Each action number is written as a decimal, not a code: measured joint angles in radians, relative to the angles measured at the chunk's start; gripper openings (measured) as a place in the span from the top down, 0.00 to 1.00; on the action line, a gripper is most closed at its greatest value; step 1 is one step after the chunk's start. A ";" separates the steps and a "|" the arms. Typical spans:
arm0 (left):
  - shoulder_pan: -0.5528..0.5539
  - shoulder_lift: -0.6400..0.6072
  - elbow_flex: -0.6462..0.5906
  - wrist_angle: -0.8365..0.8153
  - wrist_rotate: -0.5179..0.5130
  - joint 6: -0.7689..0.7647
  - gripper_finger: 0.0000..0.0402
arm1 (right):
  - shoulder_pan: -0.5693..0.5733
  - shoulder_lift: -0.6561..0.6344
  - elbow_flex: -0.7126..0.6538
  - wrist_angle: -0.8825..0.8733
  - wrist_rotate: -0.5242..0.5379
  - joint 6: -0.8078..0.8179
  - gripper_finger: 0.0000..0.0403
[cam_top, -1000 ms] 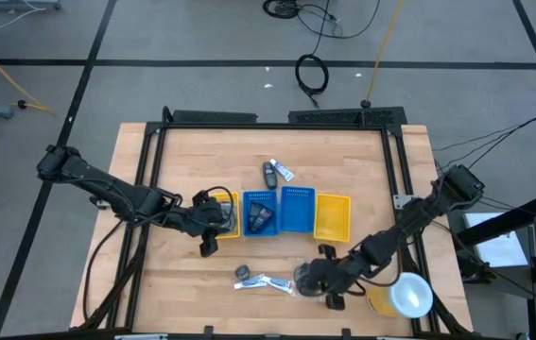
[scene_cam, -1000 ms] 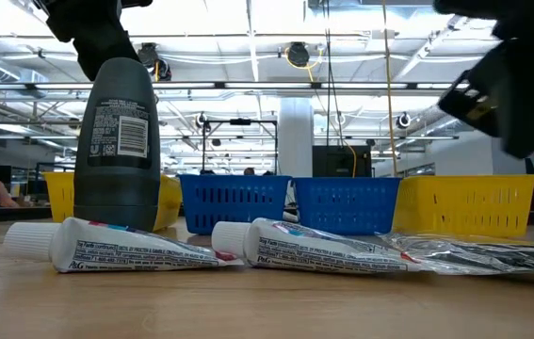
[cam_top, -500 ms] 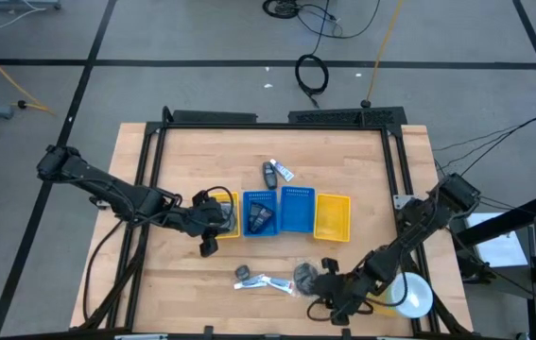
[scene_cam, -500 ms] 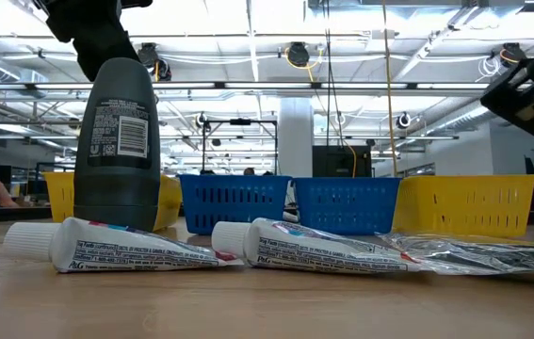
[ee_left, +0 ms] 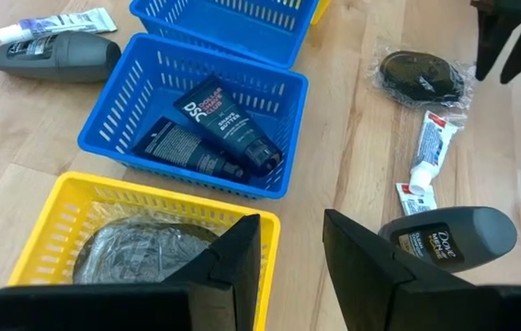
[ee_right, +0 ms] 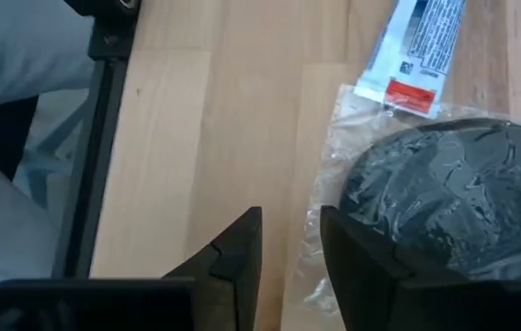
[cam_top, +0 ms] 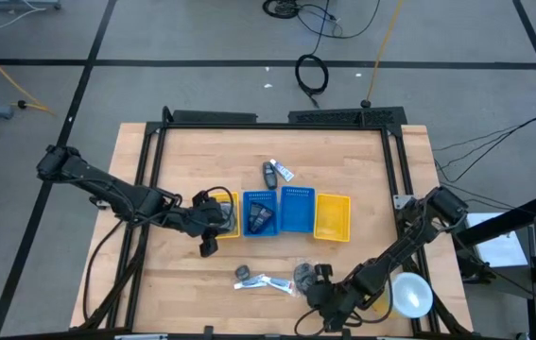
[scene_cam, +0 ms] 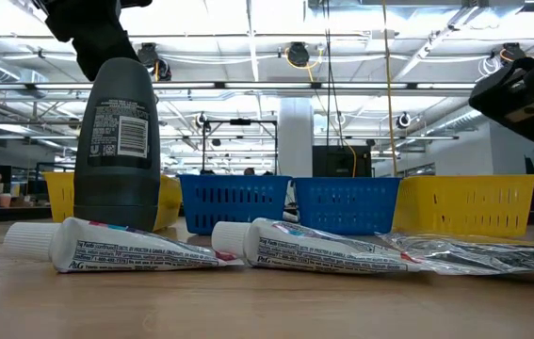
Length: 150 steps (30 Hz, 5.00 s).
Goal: Pick & Place Travel size toiletries
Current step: Put the hairbrush into the left yellow bin
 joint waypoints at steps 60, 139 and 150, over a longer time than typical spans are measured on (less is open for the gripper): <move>0.000 0.000 0.000 0.002 -0.002 0.006 0.70 | -0.036 -0.132 0.053 -0.345 0.208 0.034 1.00; 0.017 0.009 0.000 0.399 -0.382 0.630 0.71 | -0.507 -0.347 0.056 0.376 0.169 -0.669 1.00; 0.018 0.009 0.000 0.388 -0.384 0.625 0.97 | -0.507 -0.347 0.056 0.331 0.174 -0.677 1.00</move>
